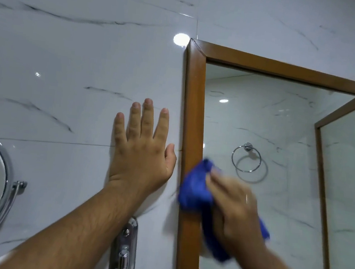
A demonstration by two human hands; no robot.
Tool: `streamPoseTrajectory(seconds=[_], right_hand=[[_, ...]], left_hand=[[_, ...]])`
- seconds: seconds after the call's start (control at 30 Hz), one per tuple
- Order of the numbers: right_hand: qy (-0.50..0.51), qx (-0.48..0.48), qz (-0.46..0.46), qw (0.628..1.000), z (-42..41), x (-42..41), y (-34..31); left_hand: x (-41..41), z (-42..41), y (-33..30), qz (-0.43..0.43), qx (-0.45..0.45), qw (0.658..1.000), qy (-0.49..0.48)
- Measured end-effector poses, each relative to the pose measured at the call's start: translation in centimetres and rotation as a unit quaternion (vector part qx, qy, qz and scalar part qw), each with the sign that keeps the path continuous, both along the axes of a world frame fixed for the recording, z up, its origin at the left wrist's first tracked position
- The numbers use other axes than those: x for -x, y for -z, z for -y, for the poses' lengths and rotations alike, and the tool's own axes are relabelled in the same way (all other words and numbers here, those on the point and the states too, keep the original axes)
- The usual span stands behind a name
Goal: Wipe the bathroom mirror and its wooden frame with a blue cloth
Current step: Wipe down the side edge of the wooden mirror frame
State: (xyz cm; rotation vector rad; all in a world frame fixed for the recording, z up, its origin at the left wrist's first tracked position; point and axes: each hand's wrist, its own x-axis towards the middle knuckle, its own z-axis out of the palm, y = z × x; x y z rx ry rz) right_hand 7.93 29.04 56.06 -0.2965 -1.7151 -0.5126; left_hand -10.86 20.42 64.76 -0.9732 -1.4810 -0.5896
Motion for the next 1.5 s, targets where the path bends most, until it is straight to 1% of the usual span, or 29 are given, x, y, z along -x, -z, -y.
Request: streamPoseTrajectory(seconds=[0.07, 0.13, 0.2, 0.23, 0.27, 0.33, 0.43, 0.5, 0.53, 0.6, 0.63, 0.7, 0.8, 0.9, 0.97, 1.03, 1.13, 1.2, 1.23, 1.3, 1.37, 1.43, 1.5], right_hand=[[0.019, 0.006, -0.012, 1.000, -0.2, 0.9, -9.2], [0.062, -0.013, -0.050, 0.997, -0.2, 1.4, -17.6], [0.072, -0.027, -0.091, 0.993, -0.3, 1.4, -21.9], [0.067, -0.029, -0.097, 0.993, -0.4, 1.7, -22.0], [0.062, -0.017, -0.096, 0.993, -0.4, 1.9, -21.0], [0.047, 0.017, -0.097, 0.994, -0.5, 2.3, -16.6], [0.001, 0.072, -0.092, 0.993, -0.4, 2.6, -5.9], [0.004, 0.071, -0.066, 0.995, 0.0, 2.5, 1.6], [0.018, 0.060, -0.040, 0.997, 0.0, 2.3, 4.7], [0.037, 0.047, 0.021, 0.998, -0.4, 1.6, 7.4], [0.039, 0.040, 0.047, 0.997, -0.6, 1.2, 6.8], [0.027, 0.026, 0.066, 0.997, -0.9, 0.9, 3.0], [0.013, 0.027, -0.008, 1.000, -0.8, 1.7, -7.8], [0.055, 0.011, -0.078, 0.995, -0.5, 2.8, -19.2], [0.062, 0.000, -0.094, 0.994, -0.4, 3.3, -23.1], [0.040, 0.000, -0.088, 0.995, -0.7, 3.4, -23.4], [0.010, 0.015, -0.078, 0.997, -0.9, 3.4, -20.8], [-0.003, 0.030, -0.081, 0.996, -0.7, 3.3, -17.2], [-0.012, 0.039, -0.076, 0.996, -0.5, 3.3, -14.3], [-0.031, 0.058, -0.059, 0.996, 0.1, 3.0, -6.9], [-0.021, 0.079, -0.044, 0.996, 0.5, 2.6, 2.4], [0.014, 0.100, -0.029, 0.994, 0.8, 2.7, 11.8], [0.067, 0.100, -0.005, 0.993, 1.3, 3.2, 19.7]], left_hand=[[0.0, -0.1, 0.0, -0.004, -0.001, 1.000, 0.004], [0.1, 0.0, 0.0, -0.005, -0.003, 1.000, 0.005], [0.1, -0.1, 0.0, -0.004, -0.005, 1.000, 0.004], [0.1, -0.1, 0.0, -0.004, -0.007, 1.000, 0.003], [0.1, 0.0, -0.1, -0.007, -0.008, 1.000, 0.004], [0.1, 0.0, 0.0, -0.007, -0.009, 1.000, 0.012], [0.1, 0.0, 0.1, -0.002, -0.001, 1.000, 0.012], [0.2, 0.1, 0.0, -0.003, 0.001, 1.000, 0.009], [0.1, 0.1, -0.1, -0.006, 0.001, 1.000, 0.008], [0.0, 0.2, -0.1, -0.011, 0.002, 1.000, 0.007], [0.0, 0.3, 0.0, -0.010, 0.002, 1.000, 0.009], [0.0, 0.2, 0.0, -0.004, 0.004, 1.000, 0.010], [0.0, 0.1, 0.0, -0.007, 0.003, 1.000, 0.014], [0.1, 0.1, 0.1, -0.018, -0.005, 1.000, 0.020], [0.2, 0.0, 0.0, -0.023, -0.014, 0.999, 0.022], [0.2, 0.1, 0.1, -0.020, -0.016, 0.999, 0.023], [0.0, 0.1, -0.2, -0.017, -0.015, 0.999, 0.026], [0.1, 0.3, -0.1, -0.020, -0.012, 0.999, 0.028], [0.2, 0.4, 0.3, -0.021, -0.008, 0.999, 0.031], [0.4, 0.5, 1.7, -0.023, 0.003, 0.999, 0.037], [0.4, 0.4, 4.4, -0.026, 0.017, 0.999, 0.040], [-0.4, 0.3, 7.4, -0.014, 0.035, 0.998, 0.040], [-1.2, 0.1, 9.2, 0.002, 0.041, 0.999, 0.032]])
